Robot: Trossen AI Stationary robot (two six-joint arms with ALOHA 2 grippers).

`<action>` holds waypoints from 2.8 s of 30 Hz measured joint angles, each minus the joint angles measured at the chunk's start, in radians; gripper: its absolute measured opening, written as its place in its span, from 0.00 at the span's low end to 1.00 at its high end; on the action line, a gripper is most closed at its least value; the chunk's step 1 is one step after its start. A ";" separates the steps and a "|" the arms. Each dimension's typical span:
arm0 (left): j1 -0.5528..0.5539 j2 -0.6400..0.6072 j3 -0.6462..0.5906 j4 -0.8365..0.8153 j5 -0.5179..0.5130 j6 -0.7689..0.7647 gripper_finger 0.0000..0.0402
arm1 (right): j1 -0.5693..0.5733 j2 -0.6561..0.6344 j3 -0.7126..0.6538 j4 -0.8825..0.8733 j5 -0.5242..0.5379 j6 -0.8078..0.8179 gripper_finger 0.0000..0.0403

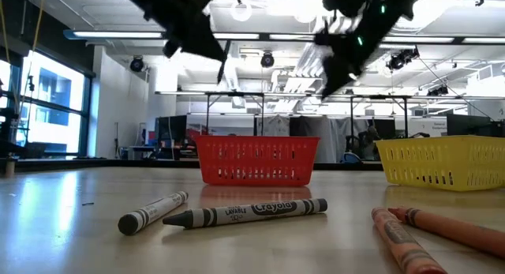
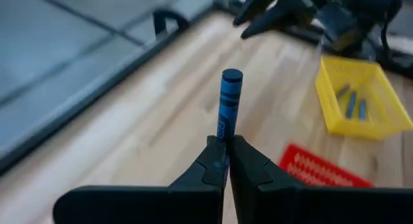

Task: Sort crayons
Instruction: Put the blue crayon into the yellow bin

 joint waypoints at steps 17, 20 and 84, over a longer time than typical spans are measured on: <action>-0.257 0.011 0.000 0.211 -0.326 0.112 0.00 | 0.223 -0.033 0.001 0.585 -0.342 -0.145 0.22; -0.289 0.036 -0.001 0.259 -0.342 0.107 0.00 | 0.258 -0.016 0.001 0.622 -0.338 -0.142 0.22; -0.325 0.188 0.000 0.596 -0.313 0.359 0.28 | 0.232 -0.025 0.132 0.191 -0.076 -0.018 0.01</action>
